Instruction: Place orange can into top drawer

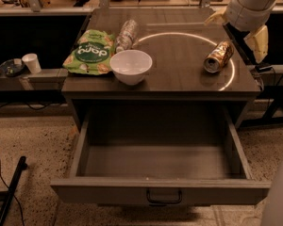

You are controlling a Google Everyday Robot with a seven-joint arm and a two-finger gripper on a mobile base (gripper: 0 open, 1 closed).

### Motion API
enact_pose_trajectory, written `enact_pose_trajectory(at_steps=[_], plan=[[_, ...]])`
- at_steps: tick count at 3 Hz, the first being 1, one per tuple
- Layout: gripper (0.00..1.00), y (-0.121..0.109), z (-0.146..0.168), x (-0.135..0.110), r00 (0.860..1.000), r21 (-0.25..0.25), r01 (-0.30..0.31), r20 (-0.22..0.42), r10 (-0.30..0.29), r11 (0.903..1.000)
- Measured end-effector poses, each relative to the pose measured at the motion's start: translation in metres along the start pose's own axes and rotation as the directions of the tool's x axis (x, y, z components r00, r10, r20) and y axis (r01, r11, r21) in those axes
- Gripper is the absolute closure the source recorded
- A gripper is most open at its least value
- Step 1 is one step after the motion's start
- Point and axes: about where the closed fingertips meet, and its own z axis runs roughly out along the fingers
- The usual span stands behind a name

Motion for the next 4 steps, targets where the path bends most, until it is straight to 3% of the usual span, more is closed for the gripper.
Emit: enact_pose_trajectory(at_steps=[1,2,3,4], plan=[[0.00,0.000,0.023,-0.001,0.996,-0.034,0.083,0.019,-0.083,0.9960],[0.00,-0.003,0.044,-0.005,0.990,-0.086,0.130,0.065,-0.125,0.9877],[0.00,-0.009,0.054,-0.007,0.983,-0.093,0.166,0.093,-0.158,0.9817],[0.19,-0.013,0.060,-0.011,0.976,-0.081,0.187,0.128,-0.176,0.9790]])
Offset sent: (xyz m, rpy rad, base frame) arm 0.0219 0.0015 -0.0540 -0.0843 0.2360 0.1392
